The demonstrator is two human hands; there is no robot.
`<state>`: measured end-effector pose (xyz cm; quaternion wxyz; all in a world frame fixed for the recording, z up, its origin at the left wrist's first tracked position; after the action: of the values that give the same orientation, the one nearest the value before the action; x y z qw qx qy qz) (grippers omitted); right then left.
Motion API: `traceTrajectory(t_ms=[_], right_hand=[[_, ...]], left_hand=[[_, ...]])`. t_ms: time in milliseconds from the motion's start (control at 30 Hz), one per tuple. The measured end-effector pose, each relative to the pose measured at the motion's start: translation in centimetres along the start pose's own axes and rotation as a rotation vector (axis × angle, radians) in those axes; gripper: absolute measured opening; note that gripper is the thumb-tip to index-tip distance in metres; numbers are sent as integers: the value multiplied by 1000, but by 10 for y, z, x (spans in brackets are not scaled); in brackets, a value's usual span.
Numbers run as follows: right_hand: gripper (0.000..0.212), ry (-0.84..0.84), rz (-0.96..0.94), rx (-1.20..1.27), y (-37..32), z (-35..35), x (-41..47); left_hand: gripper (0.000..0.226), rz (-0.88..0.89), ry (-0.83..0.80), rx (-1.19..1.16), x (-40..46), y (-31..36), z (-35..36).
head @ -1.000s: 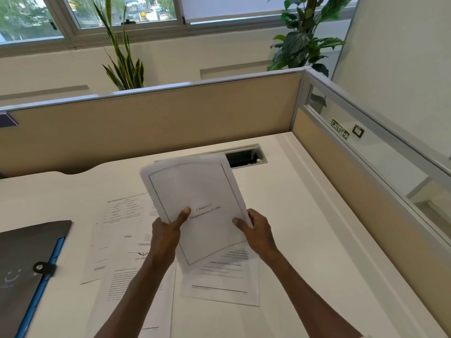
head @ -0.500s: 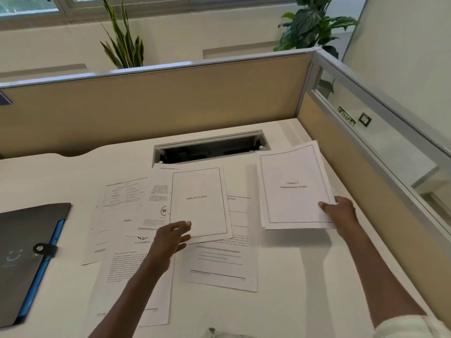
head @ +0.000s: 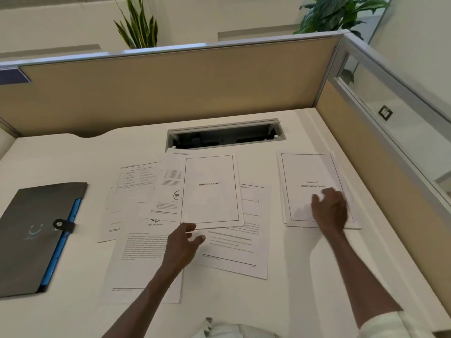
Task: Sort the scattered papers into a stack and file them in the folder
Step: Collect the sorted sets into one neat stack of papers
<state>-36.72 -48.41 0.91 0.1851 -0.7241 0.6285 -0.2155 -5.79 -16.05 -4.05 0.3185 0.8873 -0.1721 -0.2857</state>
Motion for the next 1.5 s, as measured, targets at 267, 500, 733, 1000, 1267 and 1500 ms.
traceTrajectory(t_ms=[267,500,733,1000,1267,1500], right_hand=[[66,-424,13,-112,-73,108,-114],[86,-439,173,-27,-91,130,-111],[88,-359,237,-194,-99,131,-111],[78,-439,391,-11,-92,139,-111],[49,-377,254,143,-99,135,-123],[28,-219,53,83,-123,97,-126]], left_hand=[[95,253,-188,588,0,-5,36],[95,370,-250,698,-14,-24,49],[90,452,-289,649,-18,-31,40],[93,483,-382,673,-16,-33,40],[96,521,-439,670,-20,-38,38],[99,494,-454,512,-14,-38,22]])
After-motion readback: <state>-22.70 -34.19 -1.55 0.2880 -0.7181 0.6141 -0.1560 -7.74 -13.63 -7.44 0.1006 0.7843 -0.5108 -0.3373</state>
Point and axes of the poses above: each hand's wrist, its own x-axis towards the middle knuckle, its own z-axis out of the palm, y = z × x, the point moved 10 cm from there along x, towards the middle knuckle, and after that the axes turned 7 degrees about -z, right-handed, at the moved point
